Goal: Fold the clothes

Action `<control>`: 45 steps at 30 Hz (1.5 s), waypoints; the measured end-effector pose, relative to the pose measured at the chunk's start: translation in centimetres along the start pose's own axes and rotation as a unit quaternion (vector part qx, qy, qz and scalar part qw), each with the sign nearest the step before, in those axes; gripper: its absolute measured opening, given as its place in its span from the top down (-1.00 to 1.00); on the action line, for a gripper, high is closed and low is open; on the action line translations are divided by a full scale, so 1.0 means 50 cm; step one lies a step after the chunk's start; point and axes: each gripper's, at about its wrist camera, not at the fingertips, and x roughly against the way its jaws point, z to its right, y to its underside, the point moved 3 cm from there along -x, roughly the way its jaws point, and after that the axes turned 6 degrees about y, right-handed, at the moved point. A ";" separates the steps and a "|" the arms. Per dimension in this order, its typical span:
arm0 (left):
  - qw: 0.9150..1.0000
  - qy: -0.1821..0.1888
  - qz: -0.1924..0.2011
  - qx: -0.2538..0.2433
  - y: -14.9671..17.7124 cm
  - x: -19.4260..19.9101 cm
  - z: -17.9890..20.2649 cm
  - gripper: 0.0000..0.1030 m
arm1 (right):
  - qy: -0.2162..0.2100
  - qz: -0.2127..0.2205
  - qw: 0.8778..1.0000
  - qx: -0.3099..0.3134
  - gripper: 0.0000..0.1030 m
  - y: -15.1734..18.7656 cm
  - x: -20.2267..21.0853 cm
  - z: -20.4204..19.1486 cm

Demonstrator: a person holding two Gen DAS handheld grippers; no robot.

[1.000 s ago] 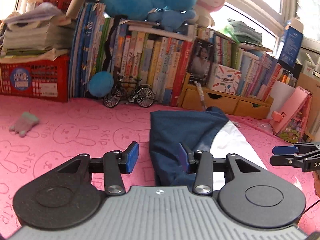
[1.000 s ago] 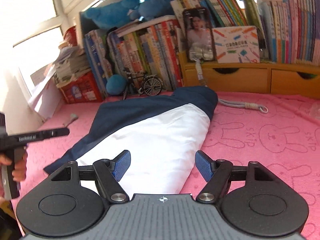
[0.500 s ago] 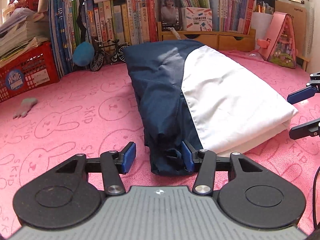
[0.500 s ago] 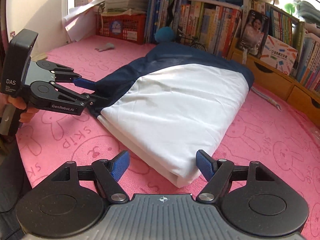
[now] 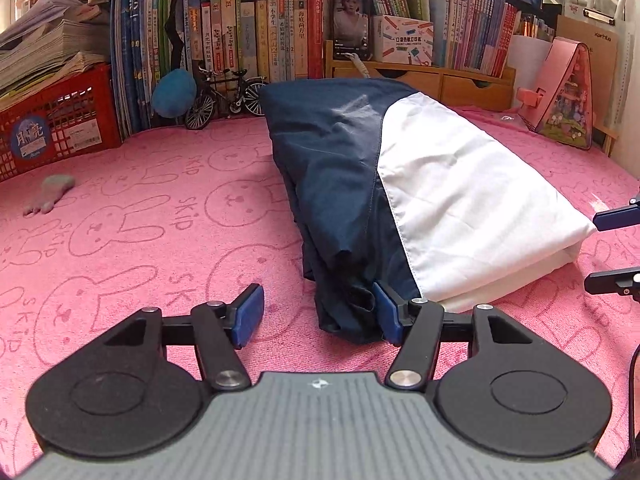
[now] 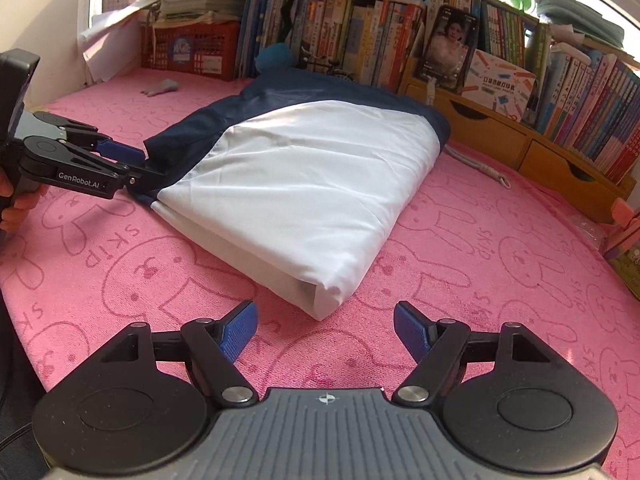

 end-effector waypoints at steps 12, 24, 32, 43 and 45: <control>0.999 -0.003 -0.044 0.008 0.004 0.023 0.006 -0.13 | -0.025 -0.069 0.997 -0.007 -0.64 -0.025 -0.028 0.017; 0.998 0.000 -0.057 -0.005 -0.019 0.041 0.076 -0.41 | -0.001 -0.041 0.999 -0.021 -0.86 -0.016 -0.022 0.013; 0.998 0.006 -0.060 0.000 -0.035 0.028 0.099 -0.51 | -0.008 -0.029 0.998 -0.049 -0.90 -0.023 -0.011 0.022; 0.999 0.005 -0.051 -0.005 -0.053 0.024 0.123 -0.99 | -0.013 -0.015 0.999 -0.047 -0.95 -0.028 -0.005 0.005; 0.999 0.006 -0.050 0.001 -0.054 0.022 0.122 -1.00 | -0.014 -0.009 0.999 -0.049 -0.95 -0.028 -0.004 0.004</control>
